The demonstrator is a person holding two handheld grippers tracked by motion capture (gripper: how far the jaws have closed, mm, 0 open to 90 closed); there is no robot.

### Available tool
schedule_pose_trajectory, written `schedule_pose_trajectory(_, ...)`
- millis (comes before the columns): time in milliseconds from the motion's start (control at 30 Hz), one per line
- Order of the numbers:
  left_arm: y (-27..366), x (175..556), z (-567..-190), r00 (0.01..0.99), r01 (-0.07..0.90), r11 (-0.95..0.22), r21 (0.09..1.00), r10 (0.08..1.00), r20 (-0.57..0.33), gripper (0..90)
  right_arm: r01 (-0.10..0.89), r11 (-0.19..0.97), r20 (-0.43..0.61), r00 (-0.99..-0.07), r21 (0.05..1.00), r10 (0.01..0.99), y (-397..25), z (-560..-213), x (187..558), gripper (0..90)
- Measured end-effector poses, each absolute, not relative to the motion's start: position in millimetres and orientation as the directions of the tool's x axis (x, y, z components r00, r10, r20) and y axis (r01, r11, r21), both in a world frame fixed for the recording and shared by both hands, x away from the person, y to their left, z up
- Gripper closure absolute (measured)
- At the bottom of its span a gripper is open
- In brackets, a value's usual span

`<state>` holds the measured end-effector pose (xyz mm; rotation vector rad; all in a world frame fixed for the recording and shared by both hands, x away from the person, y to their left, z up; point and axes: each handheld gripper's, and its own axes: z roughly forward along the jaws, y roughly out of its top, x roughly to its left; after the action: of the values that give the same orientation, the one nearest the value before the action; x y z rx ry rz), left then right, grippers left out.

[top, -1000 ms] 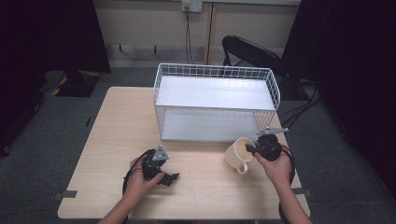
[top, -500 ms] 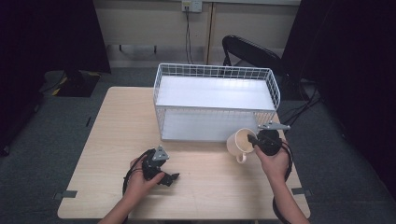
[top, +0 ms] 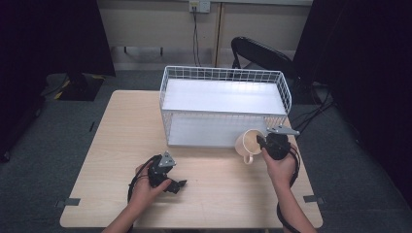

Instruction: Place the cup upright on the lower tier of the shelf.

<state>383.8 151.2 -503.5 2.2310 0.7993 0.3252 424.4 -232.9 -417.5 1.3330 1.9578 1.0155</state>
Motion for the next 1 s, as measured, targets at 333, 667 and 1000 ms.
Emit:
schedule_pose_trajectory(333,151,384,-504,0.774,0.447,-0.538,0.714,0.633,-0.008,0.0,0.49,0.209,-0.047,-0.323,0.846,0.945,-228,-421,430,82.9)
schedule_pose_trajectory(667,151,384,-504,0.775,0.447,-0.539,0.714,0.632,-0.008,0.0,0.472,0.197,-0.052,-0.303,0.86,0.952,-224,-427,436,82.8)
schedule_pose_trajectory(1000,151,384,-504,0.775,0.447,-0.539,0.714,0.632,-0.008,0.0,0.471,0.195,-0.054,-0.296,0.86,0.954,-220,-434,441,82.9)
